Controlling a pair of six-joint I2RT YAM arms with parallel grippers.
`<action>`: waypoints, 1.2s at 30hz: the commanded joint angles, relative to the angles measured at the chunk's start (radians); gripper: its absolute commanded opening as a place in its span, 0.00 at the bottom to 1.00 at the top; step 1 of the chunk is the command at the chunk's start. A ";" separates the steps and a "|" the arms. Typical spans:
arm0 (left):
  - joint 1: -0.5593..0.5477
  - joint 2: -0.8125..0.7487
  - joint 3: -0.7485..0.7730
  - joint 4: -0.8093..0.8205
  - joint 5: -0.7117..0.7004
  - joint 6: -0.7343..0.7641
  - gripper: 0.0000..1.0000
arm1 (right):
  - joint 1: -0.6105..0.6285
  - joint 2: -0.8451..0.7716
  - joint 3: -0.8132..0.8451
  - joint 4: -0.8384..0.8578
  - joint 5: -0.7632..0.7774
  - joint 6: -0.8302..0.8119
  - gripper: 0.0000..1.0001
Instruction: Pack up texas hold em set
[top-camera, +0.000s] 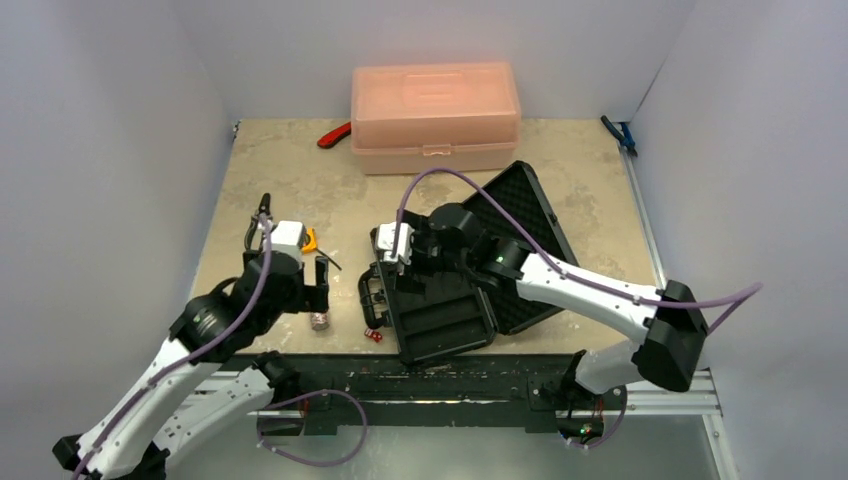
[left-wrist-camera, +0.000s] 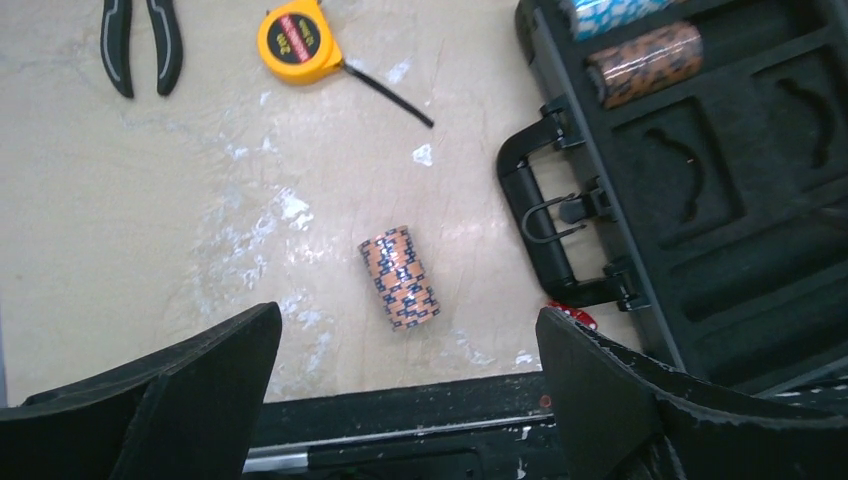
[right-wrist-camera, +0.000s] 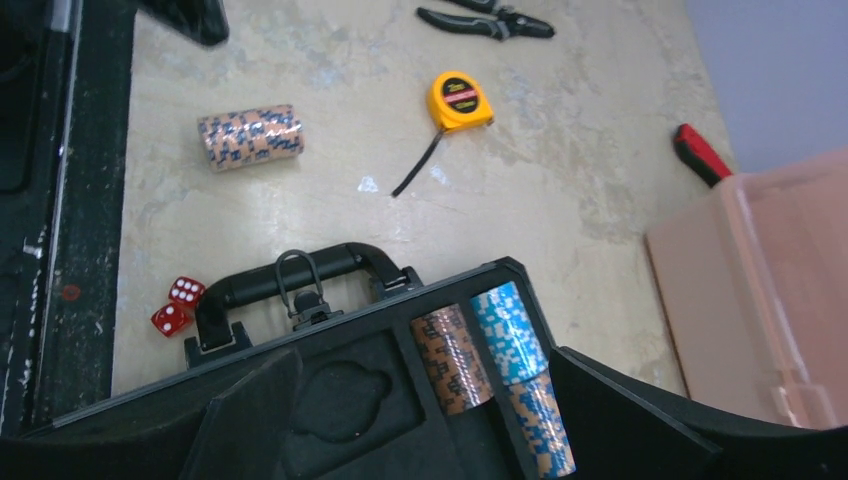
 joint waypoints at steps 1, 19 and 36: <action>0.003 0.140 0.052 -0.072 -0.049 -0.102 1.00 | 0.003 -0.125 -0.073 0.131 0.099 0.133 0.99; 0.224 0.317 -0.062 -0.022 0.185 -0.313 0.99 | 0.000 -0.240 -0.174 0.024 0.234 0.678 0.99; 0.371 0.527 -0.181 0.135 0.301 -0.331 0.96 | 0.000 -0.279 -0.315 0.092 0.228 0.748 0.99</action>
